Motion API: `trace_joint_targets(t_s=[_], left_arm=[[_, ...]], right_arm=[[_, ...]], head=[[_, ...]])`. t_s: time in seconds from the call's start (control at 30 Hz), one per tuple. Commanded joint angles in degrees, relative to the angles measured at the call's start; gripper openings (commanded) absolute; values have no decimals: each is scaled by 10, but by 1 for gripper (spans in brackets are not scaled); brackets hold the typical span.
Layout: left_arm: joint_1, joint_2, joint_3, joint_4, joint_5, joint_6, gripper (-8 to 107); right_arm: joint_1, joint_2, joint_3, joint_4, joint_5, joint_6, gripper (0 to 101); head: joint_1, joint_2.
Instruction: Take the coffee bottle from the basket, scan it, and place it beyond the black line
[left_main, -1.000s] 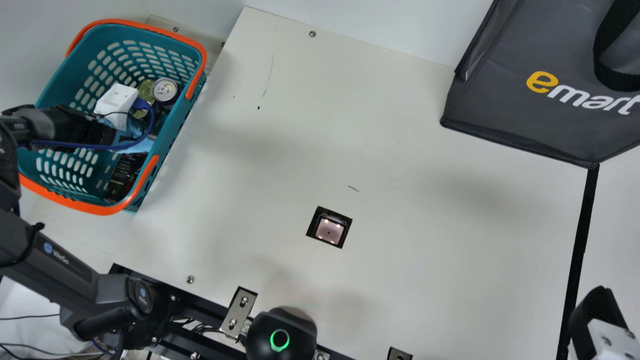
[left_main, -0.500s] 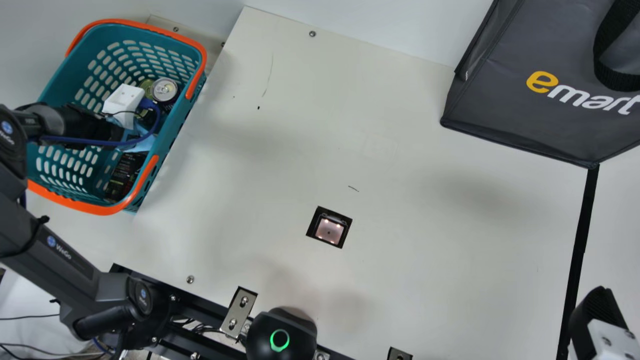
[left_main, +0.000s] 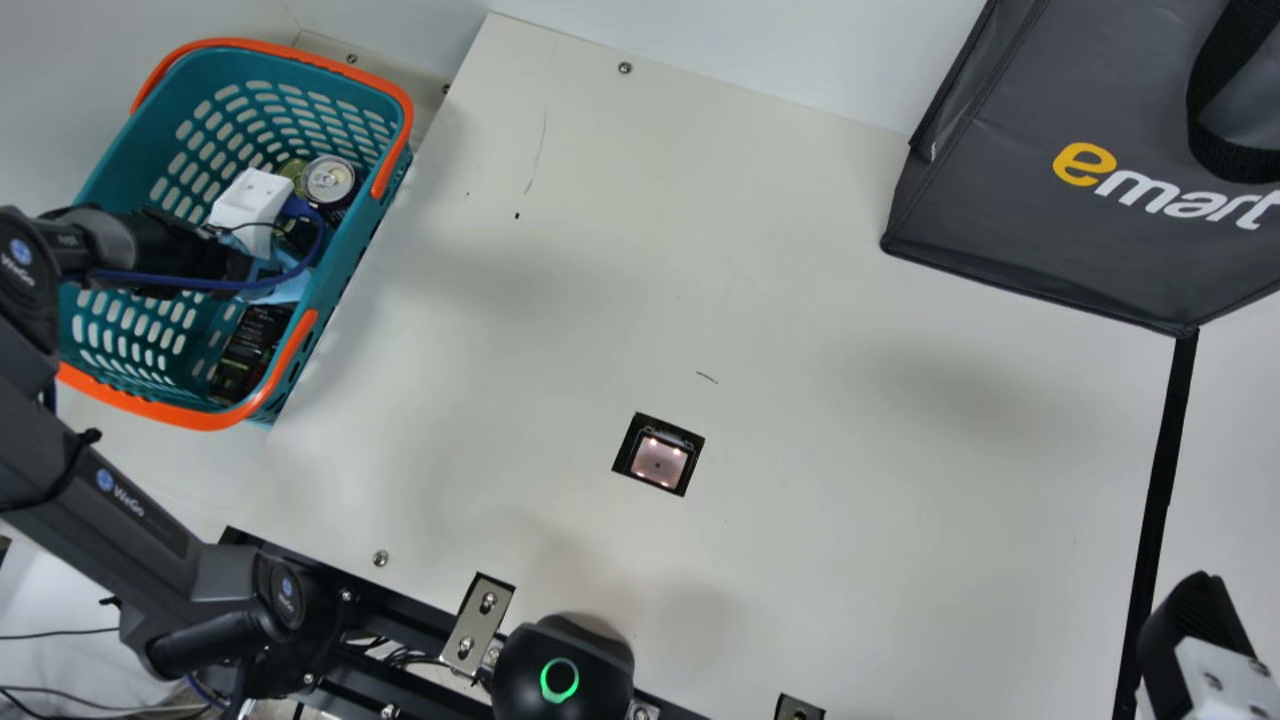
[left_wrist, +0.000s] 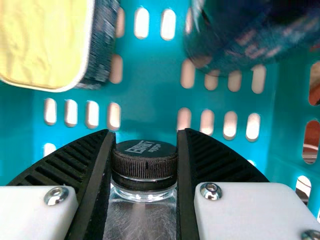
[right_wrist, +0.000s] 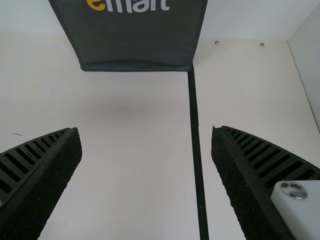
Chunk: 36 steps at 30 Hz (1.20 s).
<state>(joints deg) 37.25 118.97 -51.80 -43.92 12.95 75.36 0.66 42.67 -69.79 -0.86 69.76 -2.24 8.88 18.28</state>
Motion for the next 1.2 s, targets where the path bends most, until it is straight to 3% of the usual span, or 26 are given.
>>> trace_joint_targets(t_s=[0.0,0.6,1.17], left_arm=[[3,-5,-1,3,3,-2,10],[50,-106,5,-16,81,27,10],[100,-206,11,1,186,-15,10]], right_arm=[[0,0,0,0,0,0,91],[0,0,0,0,0,0,91],[0,0,0,0,0,0,91]], head=[[-10,1],[-10,1],[-10,1]])
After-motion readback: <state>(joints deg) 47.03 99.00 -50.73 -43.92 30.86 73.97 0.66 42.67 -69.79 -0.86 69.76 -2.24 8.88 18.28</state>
